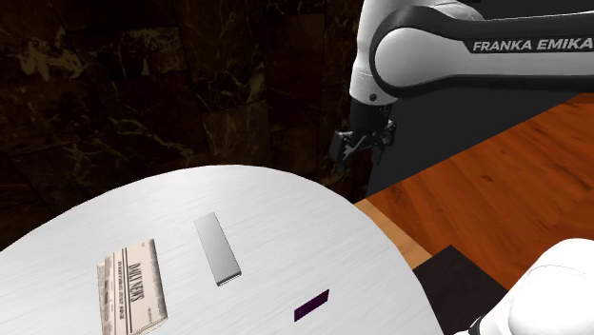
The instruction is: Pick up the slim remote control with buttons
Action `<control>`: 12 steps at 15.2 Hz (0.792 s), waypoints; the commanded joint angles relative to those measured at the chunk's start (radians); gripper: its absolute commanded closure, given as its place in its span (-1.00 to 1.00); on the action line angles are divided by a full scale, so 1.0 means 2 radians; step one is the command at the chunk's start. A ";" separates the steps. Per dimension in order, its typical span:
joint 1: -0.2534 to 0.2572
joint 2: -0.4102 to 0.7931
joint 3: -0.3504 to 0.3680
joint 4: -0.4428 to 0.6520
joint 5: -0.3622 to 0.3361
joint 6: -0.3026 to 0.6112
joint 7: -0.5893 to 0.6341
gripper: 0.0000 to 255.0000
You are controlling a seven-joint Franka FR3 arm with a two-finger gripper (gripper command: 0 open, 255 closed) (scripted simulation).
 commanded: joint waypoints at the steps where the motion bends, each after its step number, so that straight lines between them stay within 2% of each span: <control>1: 0.005 0.027 0.018 0.006 0.004 0.022 0.019 -1.00; 7: 0.017 0.111 0.071 0.046 0.001 0.067 0.078 -1.00; 12: 0.027 0.193 0.110 0.095 -0.021 0.097 0.133 -1.00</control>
